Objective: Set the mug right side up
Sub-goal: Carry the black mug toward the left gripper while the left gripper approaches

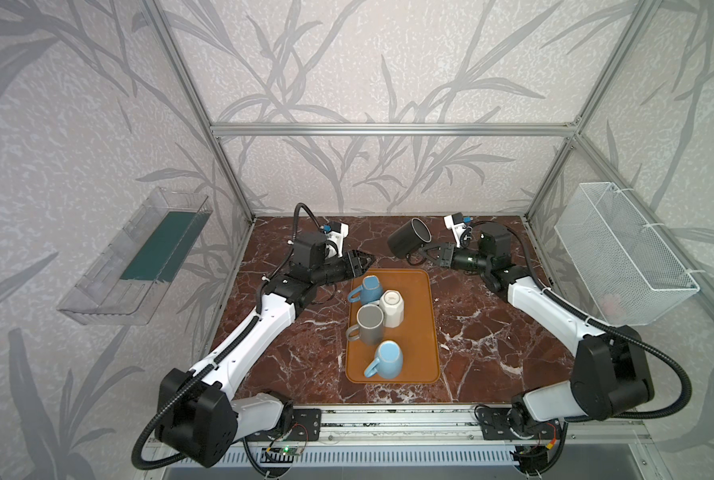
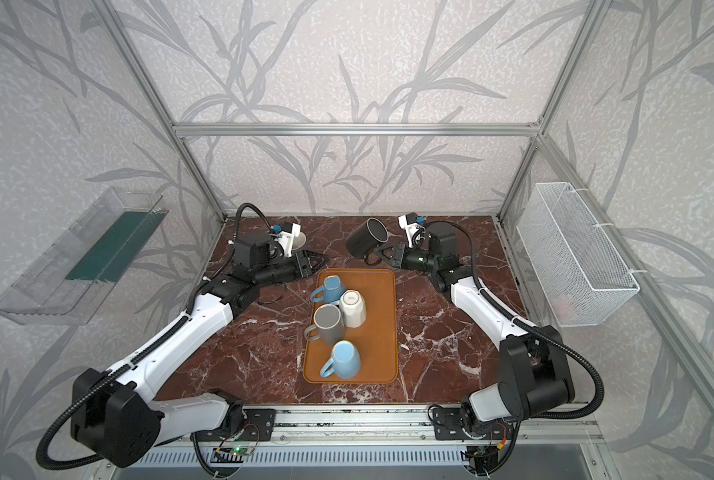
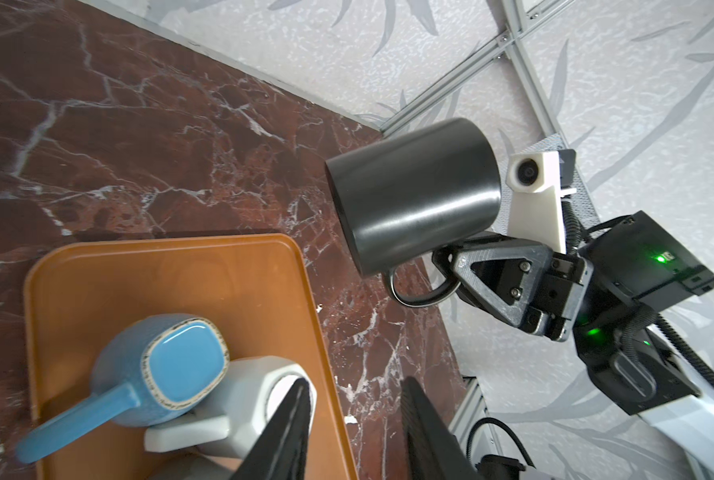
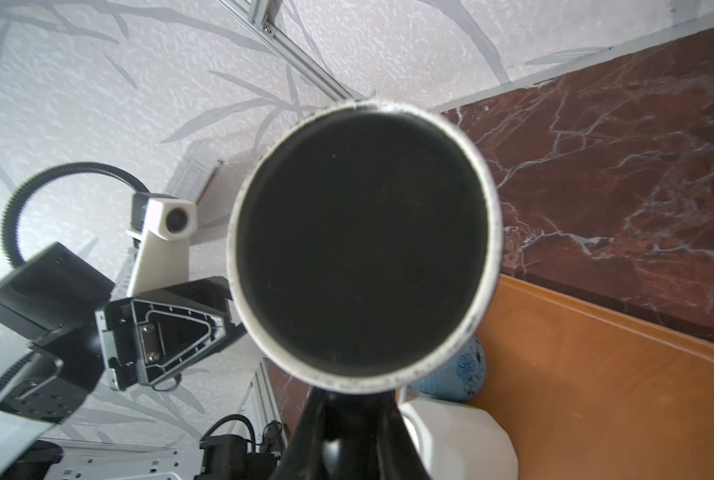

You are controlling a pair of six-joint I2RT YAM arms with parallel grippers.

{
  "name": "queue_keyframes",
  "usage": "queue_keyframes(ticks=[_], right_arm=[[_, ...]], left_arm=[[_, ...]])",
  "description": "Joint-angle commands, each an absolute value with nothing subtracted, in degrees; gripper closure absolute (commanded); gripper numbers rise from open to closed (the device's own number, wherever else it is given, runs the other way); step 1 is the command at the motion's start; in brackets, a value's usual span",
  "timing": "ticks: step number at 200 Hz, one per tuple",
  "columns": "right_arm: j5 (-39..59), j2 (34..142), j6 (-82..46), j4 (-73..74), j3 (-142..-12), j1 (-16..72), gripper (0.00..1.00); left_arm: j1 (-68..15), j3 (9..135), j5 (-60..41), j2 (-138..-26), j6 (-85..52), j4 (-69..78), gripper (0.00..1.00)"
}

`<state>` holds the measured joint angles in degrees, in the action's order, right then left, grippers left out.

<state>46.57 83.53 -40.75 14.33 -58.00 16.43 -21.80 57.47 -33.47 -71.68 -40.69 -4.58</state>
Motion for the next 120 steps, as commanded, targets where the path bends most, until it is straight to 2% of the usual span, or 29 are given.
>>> queue_keyframes(ticks=[1,68,120], right_arm=[[49.5,80.9,-45.4,27.4,-59.1,16.3,0.94],[51.6,81.4,-53.3,38.8,-58.6,16.6,0.95],[52.0,82.0,-55.4,42.0,-58.9,18.0,0.96]], left_arm=[[-22.7,56.5,-36.2,-72.0,-45.0,3.1,0.60],[-24.3,53.9,-39.2,-74.1,-52.9,16.4,0.57],[-25.4,53.2,-41.5,-76.3,-57.8,26.5,0.54]])
